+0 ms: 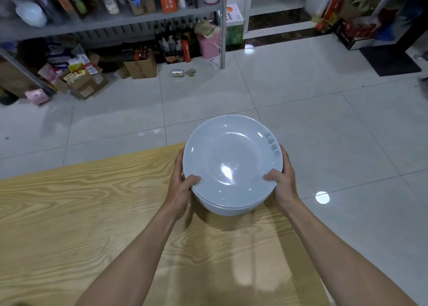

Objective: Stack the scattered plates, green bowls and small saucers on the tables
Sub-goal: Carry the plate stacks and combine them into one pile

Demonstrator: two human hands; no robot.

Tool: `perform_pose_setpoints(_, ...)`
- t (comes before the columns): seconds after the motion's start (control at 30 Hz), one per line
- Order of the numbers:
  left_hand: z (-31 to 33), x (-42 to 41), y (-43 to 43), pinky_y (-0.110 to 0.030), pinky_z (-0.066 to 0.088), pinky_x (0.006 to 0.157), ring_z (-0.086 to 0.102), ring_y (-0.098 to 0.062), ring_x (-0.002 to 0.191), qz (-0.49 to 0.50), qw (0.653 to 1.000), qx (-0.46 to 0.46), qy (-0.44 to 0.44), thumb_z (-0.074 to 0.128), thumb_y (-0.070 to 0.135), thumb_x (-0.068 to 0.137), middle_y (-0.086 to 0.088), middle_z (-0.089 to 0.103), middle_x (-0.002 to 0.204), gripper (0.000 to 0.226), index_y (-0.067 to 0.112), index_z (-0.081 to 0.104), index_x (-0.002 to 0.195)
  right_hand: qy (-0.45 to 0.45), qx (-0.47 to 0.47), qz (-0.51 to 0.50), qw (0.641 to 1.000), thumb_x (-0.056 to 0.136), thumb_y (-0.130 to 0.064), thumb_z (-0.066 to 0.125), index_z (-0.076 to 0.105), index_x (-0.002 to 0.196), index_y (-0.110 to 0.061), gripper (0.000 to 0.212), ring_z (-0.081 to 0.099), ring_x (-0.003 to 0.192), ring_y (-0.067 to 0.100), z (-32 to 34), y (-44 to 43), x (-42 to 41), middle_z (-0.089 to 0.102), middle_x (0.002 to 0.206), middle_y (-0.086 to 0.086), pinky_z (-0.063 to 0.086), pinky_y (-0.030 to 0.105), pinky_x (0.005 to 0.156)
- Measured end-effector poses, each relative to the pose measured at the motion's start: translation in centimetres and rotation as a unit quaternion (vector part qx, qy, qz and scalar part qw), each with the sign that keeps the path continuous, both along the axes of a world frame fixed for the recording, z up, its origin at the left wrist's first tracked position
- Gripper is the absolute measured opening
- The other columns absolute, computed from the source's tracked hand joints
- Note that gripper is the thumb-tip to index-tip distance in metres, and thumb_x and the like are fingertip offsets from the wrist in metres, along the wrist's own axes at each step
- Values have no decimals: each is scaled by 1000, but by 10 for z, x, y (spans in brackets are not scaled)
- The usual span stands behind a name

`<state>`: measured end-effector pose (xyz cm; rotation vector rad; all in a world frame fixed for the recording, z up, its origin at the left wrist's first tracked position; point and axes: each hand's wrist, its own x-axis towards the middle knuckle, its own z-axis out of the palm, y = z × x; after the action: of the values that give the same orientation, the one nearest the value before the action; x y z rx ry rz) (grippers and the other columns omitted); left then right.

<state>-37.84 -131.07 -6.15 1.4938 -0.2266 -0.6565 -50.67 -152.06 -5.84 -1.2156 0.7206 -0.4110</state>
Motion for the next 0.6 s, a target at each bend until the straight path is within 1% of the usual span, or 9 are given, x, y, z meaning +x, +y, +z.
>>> perform_pose_setpoints(0.1,-3,1,1,-43,50,96,53,-22,126,-1,1000,0,8,66,23,62,3,52,142,88,36,38,145,1,3,9,1000,53,-3,54,59,126,-31,78,63,100,23,0,1,-1,67,111,0,52,44,79)
perform_pose_setpoints(0.23,-2,-1,-1,-41,50,92,55,-24,124,9,1000,-6,22,65,21,61,2,55,139,87,37,42,143,11,18,1,1000,54,-4,54,61,123,-33,76,64,98,22,3,3,-2,69,108,-1,54,40,77)
perform_pose_setpoints(0.3,-1,-2,-2,-42,50,93,55,-25,123,11,1000,-9,22,63,16,63,0,56,137,82,37,45,141,17,23,-4,1000,54,-5,54,62,123,-32,74,65,96,21,5,5,-3,70,108,-1,55,38,75)
perform_pose_setpoints(0.4,0,-3,-1,-46,49,97,54,-27,124,11,1000,-7,21,55,8,69,-2,57,136,78,36,46,140,19,44,-7,999,55,-4,54,64,120,-33,72,66,96,22,6,7,-3,70,108,0,54,41,76)
perform_pose_setpoints(0.47,2,-5,-1,-43,50,94,56,-25,123,15,999,-1,30,55,8,69,0,58,135,77,36,47,140,20,58,-12,998,55,-3,54,65,120,-33,72,65,96,24,7,9,-3,70,108,1,53,41,77)
perform_pose_setpoints(0.53,5,-8,-1,-39,50,87,57,-25,121,27,998,10,48,55,10,69,3,61,132,75,40,49,137,25,64,-21,997,55,-4,54,66,117,-33,70,65,94,23,8,11,-3,71,106,0,52,39,75)
perform_pose_setpoints(0.6,10,-11,-1,-36,49,84,58,-23,120,34,997,24,61,56,13,68,7,62,130,74,45,50,135,29,75,-31,996,56,-4,53,68,113,-35,66,64,93,24,9,13,-4,71,105,-1,51,39,76)
